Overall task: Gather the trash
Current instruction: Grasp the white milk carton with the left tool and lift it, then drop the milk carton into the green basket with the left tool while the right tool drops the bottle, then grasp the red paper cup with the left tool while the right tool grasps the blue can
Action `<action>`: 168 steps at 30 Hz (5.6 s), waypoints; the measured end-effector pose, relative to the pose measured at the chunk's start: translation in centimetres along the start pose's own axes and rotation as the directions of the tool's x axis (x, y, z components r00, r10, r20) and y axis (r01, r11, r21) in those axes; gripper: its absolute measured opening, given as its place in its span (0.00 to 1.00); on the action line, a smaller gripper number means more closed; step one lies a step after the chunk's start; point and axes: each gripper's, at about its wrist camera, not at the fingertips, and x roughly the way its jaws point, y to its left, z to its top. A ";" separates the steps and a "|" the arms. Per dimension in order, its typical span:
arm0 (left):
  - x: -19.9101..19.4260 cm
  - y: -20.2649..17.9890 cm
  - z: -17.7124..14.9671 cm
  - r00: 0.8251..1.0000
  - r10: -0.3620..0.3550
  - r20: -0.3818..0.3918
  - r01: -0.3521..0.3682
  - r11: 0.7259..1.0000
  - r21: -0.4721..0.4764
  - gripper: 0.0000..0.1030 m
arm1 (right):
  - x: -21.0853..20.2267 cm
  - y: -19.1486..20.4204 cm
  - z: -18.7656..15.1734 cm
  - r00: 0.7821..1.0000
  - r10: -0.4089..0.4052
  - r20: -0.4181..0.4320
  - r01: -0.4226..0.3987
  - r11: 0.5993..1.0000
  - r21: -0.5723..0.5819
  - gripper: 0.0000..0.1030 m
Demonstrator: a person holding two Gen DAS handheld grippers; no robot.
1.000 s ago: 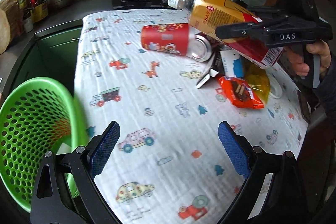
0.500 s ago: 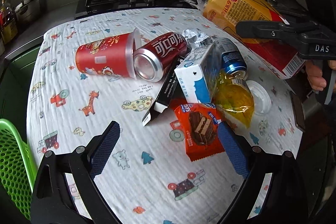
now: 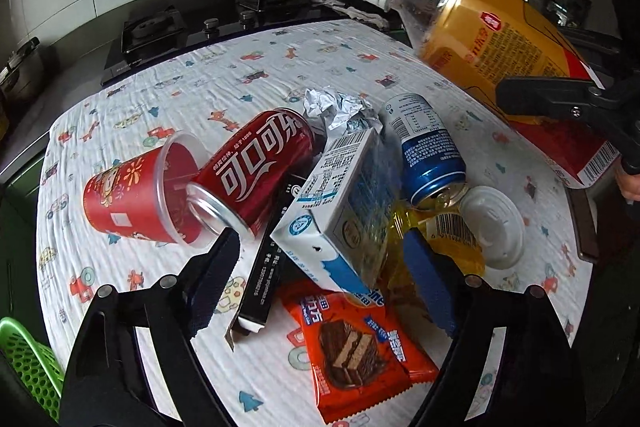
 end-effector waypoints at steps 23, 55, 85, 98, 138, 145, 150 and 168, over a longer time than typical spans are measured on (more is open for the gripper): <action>2.0 -2.1 0.0 1.000 0.005 0.027 -0.006 0.999 0.036 0.47 | 0.1 -2.0 -2.6 1.000 -0.009 -0.008 0.009 0.999 0.050 0.65; -22.2 18.6 -15.3 0.894 0.417 0.166 -0.325 0.855 -0.404 0.42 | 3.1 19.9 6.9 0.963 0.269 0.024 -0.258 0.942 -0.214 0.65; -21.9 27.5 -28.2 0.915 0.404 0.016 -0.291 0.686 -0.667 0.65 | 17.8 41.1 11.6 0.853 0.494 -0.170 -0.522 0.815 -0.252 0.65; -23.3 26.5 -29.3 0.907 0.421 0.031 -0.290 0.676 -0.677 0.69 | 18.5 43.2 11.3 0.857 0.497 -0.132 -0.513 0.808 -0.289 0.75; -15.4 16.6 -16.6 0.964 0.260 0.051 -0.204 0.851 -0.484 0.91 | 4.5 4.8 -0.7 0.999 -0.013 -0.047 0.023 0.977 0.213 0.87; -13.1 15.7 -13.2 0.977 0.211 0.032 -0.170 0.860 -0.480 0.92 | 5.9 -2.2 -1.8 0.991 -0.015 -0.132 0.070 0.902 0.427 0.87; -11.4 15.5 -10.0 0.985 0.172 0.012 -0.142 0.847 -0.512 0.94 | 8.1 -5.1 -2.3 0.984 0.036 -0.172 0.062 0.845 0.531 0.87; -0.4 17.0 0.1 0.991 0.006 -0.136 -0.112 0.606 -0.787 0.95 | 13.1 -7.8 -4.7 0.953 0.168 -0.253 0.035 0.768 0.640 0.79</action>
